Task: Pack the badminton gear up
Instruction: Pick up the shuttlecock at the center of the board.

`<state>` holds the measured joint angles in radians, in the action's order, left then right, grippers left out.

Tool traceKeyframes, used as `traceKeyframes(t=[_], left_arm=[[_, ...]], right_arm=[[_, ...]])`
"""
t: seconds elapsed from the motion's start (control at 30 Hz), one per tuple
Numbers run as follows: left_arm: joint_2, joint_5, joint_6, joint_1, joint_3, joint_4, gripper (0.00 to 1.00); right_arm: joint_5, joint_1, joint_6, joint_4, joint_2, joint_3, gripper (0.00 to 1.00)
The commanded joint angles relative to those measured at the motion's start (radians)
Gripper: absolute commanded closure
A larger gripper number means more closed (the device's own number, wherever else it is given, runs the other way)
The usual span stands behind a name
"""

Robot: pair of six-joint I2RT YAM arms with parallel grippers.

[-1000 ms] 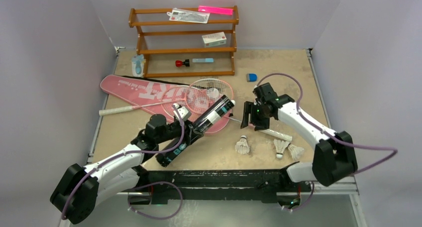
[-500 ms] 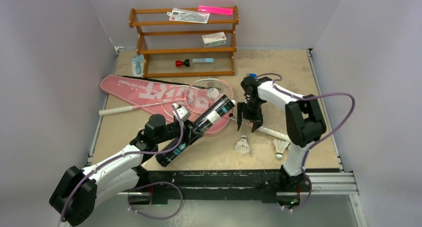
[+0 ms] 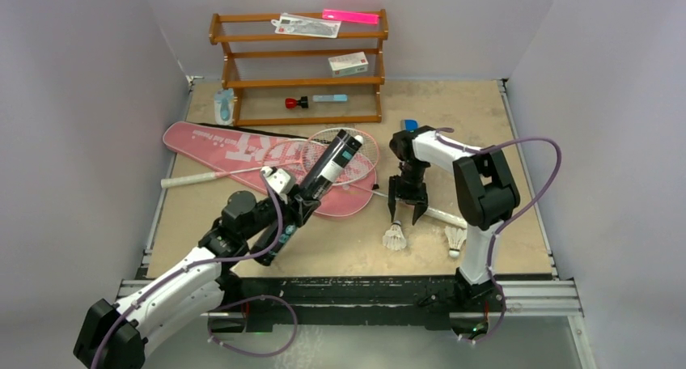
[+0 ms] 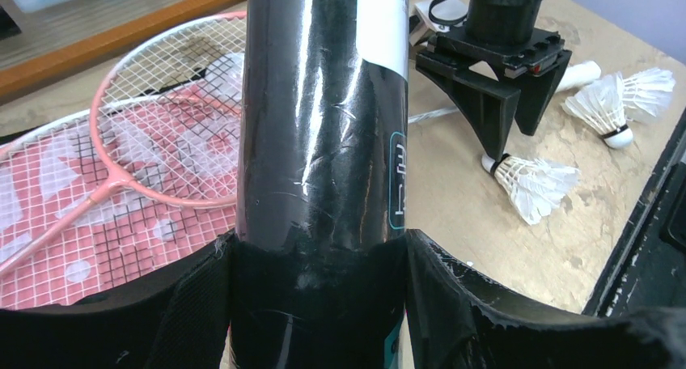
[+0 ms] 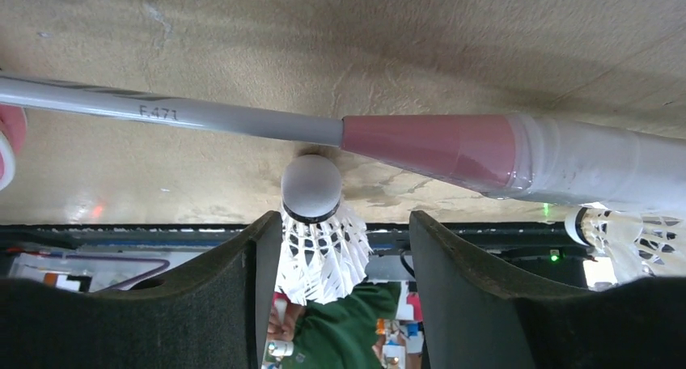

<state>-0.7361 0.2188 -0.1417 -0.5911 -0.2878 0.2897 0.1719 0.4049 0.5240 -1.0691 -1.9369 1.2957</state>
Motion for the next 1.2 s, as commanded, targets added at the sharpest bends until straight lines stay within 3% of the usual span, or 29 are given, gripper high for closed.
traceKeyframes(t=[0.0, 0.43, 0.8, 1.07, 1.17], left_arm=[[0.026, -0.038, 0.008, 0.004, 0.0, 0.046, 0.43], [0.019, -0.012, 0.01, 0.005, -0.001, 0.046, 0.43], [0.011, -0.013, 0.014, 0.004, -0.002, 0.045, 0.43], [-0.002, -0.003, 0.014, 0.005, -0.006, 0.048, 0.43], [-0.007, 0.004, 0.015, 0.005, -0.008, 0.042, 0.43]], right_arm=[[-0.018, 0.004, 0.07, -0.05, -0.007, 0.042, 0.39], [-0.012, 0.043, 0.118, 0.006, -0.067, 0.046, 0.41], [-0.009, 0.043, 0.112, 0.01, -0.053, 0.044, 0.7], [-0.071, 0.039, 0.123, -0.072, 0.035, 0.127, 0.71], [-0.118, 0.038, 0.094, -0.082, 0.117, 0.192, 0.75]])
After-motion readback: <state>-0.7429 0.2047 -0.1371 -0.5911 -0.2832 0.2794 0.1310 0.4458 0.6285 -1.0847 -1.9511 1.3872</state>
